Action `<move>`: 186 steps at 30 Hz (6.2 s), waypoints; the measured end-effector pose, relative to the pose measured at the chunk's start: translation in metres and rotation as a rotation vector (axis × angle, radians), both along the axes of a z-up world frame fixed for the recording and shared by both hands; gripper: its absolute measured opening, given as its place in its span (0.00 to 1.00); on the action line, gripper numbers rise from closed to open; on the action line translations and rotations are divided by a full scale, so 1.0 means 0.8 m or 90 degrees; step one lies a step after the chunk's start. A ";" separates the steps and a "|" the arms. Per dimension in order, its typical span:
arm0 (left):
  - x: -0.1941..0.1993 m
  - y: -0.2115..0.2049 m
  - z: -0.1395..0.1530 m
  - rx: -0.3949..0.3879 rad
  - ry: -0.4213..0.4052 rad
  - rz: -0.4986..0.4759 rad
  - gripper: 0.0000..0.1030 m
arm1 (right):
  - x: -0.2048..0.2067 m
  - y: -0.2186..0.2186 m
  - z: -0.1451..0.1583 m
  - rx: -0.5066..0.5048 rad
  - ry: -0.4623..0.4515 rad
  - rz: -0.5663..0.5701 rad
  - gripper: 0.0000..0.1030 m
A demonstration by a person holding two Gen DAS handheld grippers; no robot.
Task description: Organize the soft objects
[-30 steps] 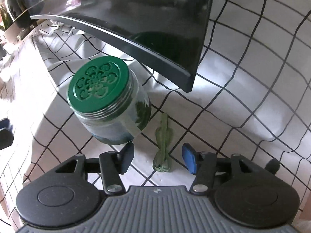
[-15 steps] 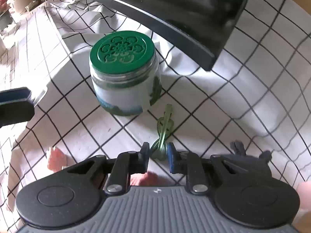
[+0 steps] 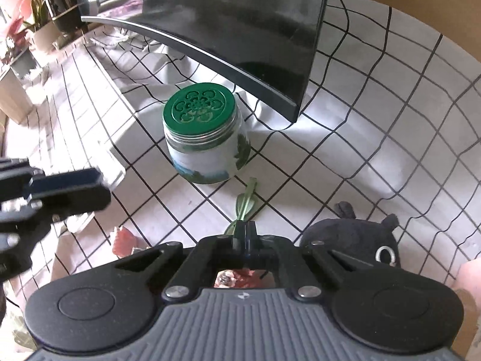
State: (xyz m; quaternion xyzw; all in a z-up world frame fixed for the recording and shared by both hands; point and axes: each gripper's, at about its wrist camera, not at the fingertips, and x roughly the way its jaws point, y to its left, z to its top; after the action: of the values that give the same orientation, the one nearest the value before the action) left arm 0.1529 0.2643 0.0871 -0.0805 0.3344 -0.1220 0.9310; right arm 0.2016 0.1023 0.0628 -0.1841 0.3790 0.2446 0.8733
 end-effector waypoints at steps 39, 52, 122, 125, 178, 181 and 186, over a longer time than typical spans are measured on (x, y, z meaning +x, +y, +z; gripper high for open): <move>-0.020 0.031 -0.066 -0.013 0.072 0.054 0.14 | 0.018 0.060 -0.066 -0.080 0.049 -0.033 1.00; -0.017 0.049 -0.070 -0.057 0.050 0.071 0.14 | -0.056 0.016 -0.004 0.002 -0.116 0.023 1.00; 0.107 -0.364 0.078 -0.101 -0.013 -0.396 0.16 | -0.149 -0.383 0.190 0.169 -0.271 -0.335 0.07; 0.123 -0.397 0.044 -0.080 0.077 -0.360 0.16 | -0.134 -0.404 0.162 0.165 -0.224 -0.361 0.16; -0.057 0.016 -0.024 0.029 0.049 0.107 0.16 | -0.149 -0.147 -0.049 0.125 -0.083 -0.126 0.76; -0.050 0.031 -0.044 -0.006 0.096 0.148 0.16 | -0.153 -0.160 -0.050 0.137 -0.078 -0.140 0.76; -0.031 0.021 -0.073 -0.018 0.154 0.118 0.16 | -0.160 -0.158 -0.046 0.134 -0.091 -0.126 0.76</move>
State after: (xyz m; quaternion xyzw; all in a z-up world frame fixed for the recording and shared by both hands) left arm 0.1283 0.2812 0.0285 -0.1381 0.4337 -0.0295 0.8899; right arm 0.0735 -0.0240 0.0264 -0.0703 0.3046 0.1817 0.9323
